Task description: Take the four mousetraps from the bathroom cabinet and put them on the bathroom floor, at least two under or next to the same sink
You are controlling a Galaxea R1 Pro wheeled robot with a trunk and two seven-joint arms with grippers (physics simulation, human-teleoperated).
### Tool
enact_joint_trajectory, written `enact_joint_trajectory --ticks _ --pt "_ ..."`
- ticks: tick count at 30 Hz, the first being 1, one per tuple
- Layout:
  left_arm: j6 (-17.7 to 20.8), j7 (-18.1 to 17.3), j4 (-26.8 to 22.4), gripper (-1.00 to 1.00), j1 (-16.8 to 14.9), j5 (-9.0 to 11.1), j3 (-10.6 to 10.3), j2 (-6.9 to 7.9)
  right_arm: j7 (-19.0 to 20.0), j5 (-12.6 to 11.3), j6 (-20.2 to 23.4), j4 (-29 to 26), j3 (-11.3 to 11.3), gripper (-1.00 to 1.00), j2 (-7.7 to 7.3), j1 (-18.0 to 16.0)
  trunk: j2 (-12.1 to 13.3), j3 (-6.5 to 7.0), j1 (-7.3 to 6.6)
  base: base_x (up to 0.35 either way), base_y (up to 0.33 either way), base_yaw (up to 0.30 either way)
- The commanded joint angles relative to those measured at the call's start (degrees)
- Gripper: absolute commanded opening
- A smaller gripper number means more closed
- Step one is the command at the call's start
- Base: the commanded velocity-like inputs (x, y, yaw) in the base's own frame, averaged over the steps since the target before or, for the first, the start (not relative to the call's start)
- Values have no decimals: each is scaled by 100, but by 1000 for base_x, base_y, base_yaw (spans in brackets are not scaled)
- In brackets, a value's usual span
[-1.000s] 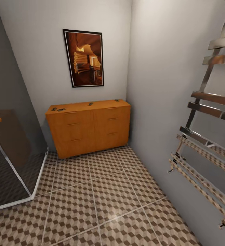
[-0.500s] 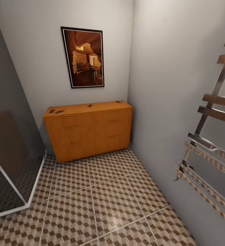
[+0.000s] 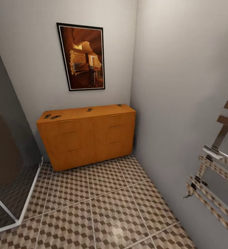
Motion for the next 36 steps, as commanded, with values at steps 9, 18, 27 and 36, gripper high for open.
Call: enact_joint_trajectory --ticks 9,18,27,36 --pt "-7 -3 1 100 -4 4 1 -1 1 -4 -20 5 0 100 -1 -3 -2 -5 3 338 0 0" --pt "-7 -3 1 100 -3 4 1 -1 1 -4 -20 5 0 100 -1 -3 -2 -5 3 338 0 0" --pt "-7 -3 1 100 -3 4 1 -1 1 -13 -20 14 9 100 -9 -3 -2 -5 3 338 0 0" --pt "-7 -3 1 100 -3 4 1 -4 1 28 -27 100 9 100 -9 -3 -2 -5 3 338 0 0"
